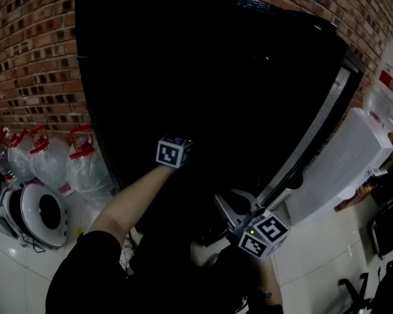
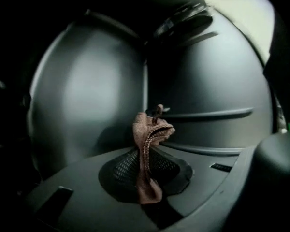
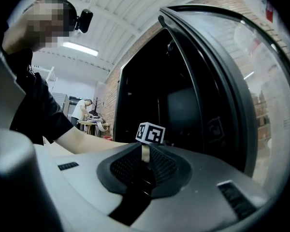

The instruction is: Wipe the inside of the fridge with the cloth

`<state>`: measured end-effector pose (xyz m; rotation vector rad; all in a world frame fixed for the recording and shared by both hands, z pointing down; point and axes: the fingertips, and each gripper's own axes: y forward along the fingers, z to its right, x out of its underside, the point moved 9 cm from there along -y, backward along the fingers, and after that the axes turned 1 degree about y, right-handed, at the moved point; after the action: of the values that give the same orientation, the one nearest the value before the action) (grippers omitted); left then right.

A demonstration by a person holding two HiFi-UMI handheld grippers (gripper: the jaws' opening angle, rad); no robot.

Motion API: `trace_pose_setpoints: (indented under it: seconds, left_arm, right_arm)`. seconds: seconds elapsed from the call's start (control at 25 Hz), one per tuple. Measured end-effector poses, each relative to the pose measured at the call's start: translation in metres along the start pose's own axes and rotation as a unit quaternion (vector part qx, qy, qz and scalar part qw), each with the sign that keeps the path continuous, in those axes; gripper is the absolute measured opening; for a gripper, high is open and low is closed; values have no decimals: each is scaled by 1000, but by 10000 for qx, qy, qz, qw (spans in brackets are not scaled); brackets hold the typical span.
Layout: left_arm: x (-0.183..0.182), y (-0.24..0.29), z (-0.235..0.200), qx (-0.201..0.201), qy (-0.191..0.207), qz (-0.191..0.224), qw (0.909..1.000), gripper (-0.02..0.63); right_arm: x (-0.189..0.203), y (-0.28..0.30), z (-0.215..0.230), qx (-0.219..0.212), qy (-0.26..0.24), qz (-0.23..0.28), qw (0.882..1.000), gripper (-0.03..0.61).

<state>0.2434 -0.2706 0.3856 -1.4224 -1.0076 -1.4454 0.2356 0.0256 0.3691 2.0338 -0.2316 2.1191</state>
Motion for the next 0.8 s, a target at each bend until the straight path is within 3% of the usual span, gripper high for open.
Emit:
trace_pose_setpoints:
  seconds: [0.36,0.56,0.72,0.8]
  left_arm:
    - [-49,-124,49,321,136,1129,9930,46]
    - [-53,-194,53,293,308,1217,9917,46]
    - [-48,-246,56,153,228,1393,9899,46]
    - [-43,-267,56,76,238,1491,9885,46]
  right_arm:
    - [-11,-16,-10,103,-106,455,9989,55]
    - [-8,-13,-21,26,-137,610,9980,55]
    - [0,-22,-21,67,-233,655,9976,54]
    - [0,-23,-19,124,-190,780,9967,20]
